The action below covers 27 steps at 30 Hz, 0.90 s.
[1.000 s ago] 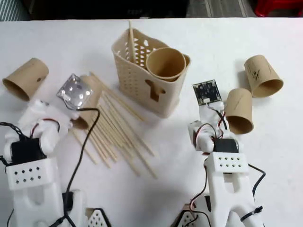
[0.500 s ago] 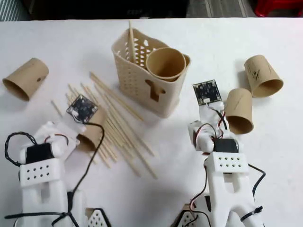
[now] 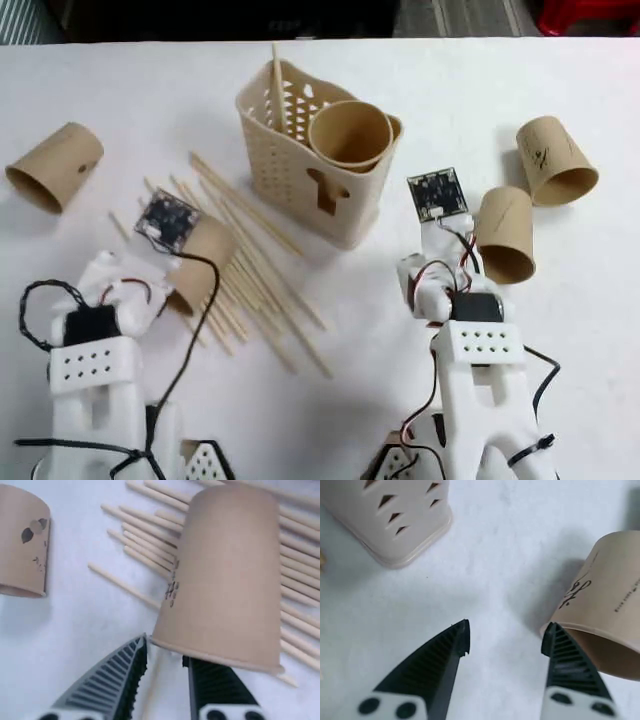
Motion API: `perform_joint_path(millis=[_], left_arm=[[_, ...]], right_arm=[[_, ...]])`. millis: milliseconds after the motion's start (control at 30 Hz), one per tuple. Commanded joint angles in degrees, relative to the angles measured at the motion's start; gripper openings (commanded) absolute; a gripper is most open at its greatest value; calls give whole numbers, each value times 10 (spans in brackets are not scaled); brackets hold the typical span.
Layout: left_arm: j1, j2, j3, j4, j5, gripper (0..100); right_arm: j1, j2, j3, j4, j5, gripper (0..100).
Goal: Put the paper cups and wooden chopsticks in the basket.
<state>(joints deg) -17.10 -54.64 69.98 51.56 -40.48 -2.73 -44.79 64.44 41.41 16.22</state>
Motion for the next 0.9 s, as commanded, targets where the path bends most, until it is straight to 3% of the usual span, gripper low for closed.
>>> perform_joint_path(millis=[0,133,233,367,567,700,867], left_arm=[[56,-16,53,-75,6,135],[63,-16,78,-132,7,131],[64,-16,78,-135,7,115],[63,-16,76,-139,7,18],[60,-16,75,-137,7,22],[16,-17,61,-135,11,22],[-81,-17,28,-135,84,22]], right_arm=[[4,0,-4,-8,4,244],[4,0,-4,-8,5,244],[4,0,-4,-8,5,244],[4,0,-4,-8,6,244],[4,0,-4,-8,6,244],[4,0,-4,-8,7,244],[4,0,-4,-8,7,244]])
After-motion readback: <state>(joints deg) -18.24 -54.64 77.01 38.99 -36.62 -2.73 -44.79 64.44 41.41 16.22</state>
